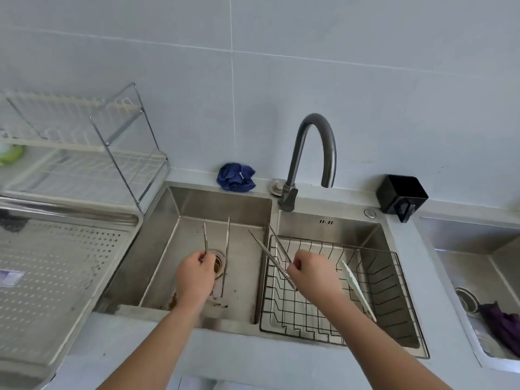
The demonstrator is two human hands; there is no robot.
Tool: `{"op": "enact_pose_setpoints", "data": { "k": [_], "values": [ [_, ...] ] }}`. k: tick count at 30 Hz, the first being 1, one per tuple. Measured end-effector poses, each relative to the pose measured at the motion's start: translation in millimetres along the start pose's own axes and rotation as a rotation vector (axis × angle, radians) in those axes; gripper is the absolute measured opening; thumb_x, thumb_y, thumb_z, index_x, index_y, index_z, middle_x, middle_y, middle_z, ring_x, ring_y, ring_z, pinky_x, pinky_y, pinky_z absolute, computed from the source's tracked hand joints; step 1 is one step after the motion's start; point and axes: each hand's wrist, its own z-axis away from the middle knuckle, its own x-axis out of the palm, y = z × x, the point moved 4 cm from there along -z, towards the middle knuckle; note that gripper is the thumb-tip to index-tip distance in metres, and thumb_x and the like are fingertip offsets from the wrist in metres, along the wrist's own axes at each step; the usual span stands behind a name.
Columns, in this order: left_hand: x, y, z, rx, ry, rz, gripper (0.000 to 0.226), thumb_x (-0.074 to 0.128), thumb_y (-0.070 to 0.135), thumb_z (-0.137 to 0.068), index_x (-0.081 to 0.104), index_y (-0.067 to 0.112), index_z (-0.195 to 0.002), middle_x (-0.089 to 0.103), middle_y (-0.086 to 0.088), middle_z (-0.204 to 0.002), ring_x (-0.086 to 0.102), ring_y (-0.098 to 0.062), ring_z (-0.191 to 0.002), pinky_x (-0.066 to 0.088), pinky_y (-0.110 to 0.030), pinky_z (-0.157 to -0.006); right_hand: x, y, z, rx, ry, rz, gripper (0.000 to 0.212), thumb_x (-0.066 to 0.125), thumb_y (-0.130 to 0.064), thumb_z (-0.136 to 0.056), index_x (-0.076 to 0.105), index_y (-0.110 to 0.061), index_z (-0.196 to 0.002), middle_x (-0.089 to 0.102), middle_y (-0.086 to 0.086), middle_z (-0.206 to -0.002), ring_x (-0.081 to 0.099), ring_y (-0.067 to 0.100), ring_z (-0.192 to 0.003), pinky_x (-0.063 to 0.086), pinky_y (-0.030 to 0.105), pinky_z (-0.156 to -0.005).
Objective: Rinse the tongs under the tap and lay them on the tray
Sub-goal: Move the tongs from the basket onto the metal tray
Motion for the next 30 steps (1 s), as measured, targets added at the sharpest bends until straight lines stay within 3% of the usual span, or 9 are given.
{"op": "enact_pose_setpoints", "data": {
  "k": [5, 10, 16, 19, 25, 30],
  "values": [
    [-37, -5, 10, -0.044, 0.094, 0.0, 0.028, 0.051, 0.021, -0.093, 0.061, 0.009, -0.07, 0.067, -0.016, -0.062, 0.066, -0.039, -0.061, 0.056, -0.049, -0.06, 7, -38, -14, -0.173, -0.043, -0.02, 0.021, 0.055, -0.024, -0.09, 0.051, -0.017, -0.07, 0.058, 0.0, -0.062, 0.057, 0.024, -0.064, 0.033, 0.028, -0.049],
    [-77, -12, 17, -0.036, 0.233, -0.033, 0.033, 0.049, 0.021, -0.096, 0.054, 0.012, -0.065, 0.06, -0.01, -0.058, 0.059, -0.031, -0.057, 0.051, -0.045, -0.06, 14, -78, -18, -0.298, -0.093, -0.027, 0.023, 0.058, -0.024, -0.09, 0.05, -0.019, -0.069, 0.058, 0.002, -0.063, 0.058, 0.026, -0.065, 0.038, 0.03, -0.05],
    [-130, -43, 12, -0.1, 0.334, 0.074, 0.03, 0.05, 0.02, -0.091, 0.06, 0.002, -0.07, 0.065, -0.025, -0.067, 0.059, -0.035, -0.053, 0.055, -0.057, -0.057, 27, -134, -19, -0.367, -0.132, -0.025, 0.017, 0.056, -0.028, -0.087, 0.058, -0.018, -0.074, 0.068, 0.002, -0.068, 0.065, 0.025, -0.07, 0.056, 0.034, -0.064],
    [-163, -63, 0, -0.125, 0.384, 0.099, 0.029, 0.051, 0.019, -0.091, 0.063, 0.0, -0.072, 0.065, -0.026, -0.066, 0.055, -0.03, -0.046, 0.053, -0.055, -0.05, 40, -166, -21, -0.403, -0.129, -0.035, 0.018, 0.057, -0.028, -0.086, 0.058, -0.017, -0.072, 0.066, 0.001, -0.065, 0.065, 0.024, -0.066, 0.056, 0.036, -0.063],
    [-240, -112, -37, -0.172, 0.432, 0.142, 0.027, 0.053, 0.021, -0.094, 0.066, 0.009, -0.073, 0.066, -0.011, -0.057, 0.059, -0.017, -0.037, 0.05, -0.035, -0.042, 84, -242, -23, -0.472, -0.151, -0.031, 0.02, 0.057, -0.024, -0.087, 0.056, -0.013, -0.071, 0.064, 0.007, -0.064, 0.062, 0.027, -0.061, 0.054, 0.041, -0.057],
    [-327, -167, -82, -0.218, 0.397, 0.063, 0.027, 0.051, 0.019, -0.098, 0.065, 0.01, -0.076, 0.068, -0.011, -0.061, 0.06, -0.019, -0.039, 0.056, -0.039, -0.047, 144, -335, -15, -0.497, -0.172, -0.034, 0.021, 0.057, -0.022, -0.089, 0.056, -0.013, -0.07, 0.065, 0.005, -0.063, 0.056, 0.019, -0.055, 0.052, 0.037, -0.054]
  ]
}}
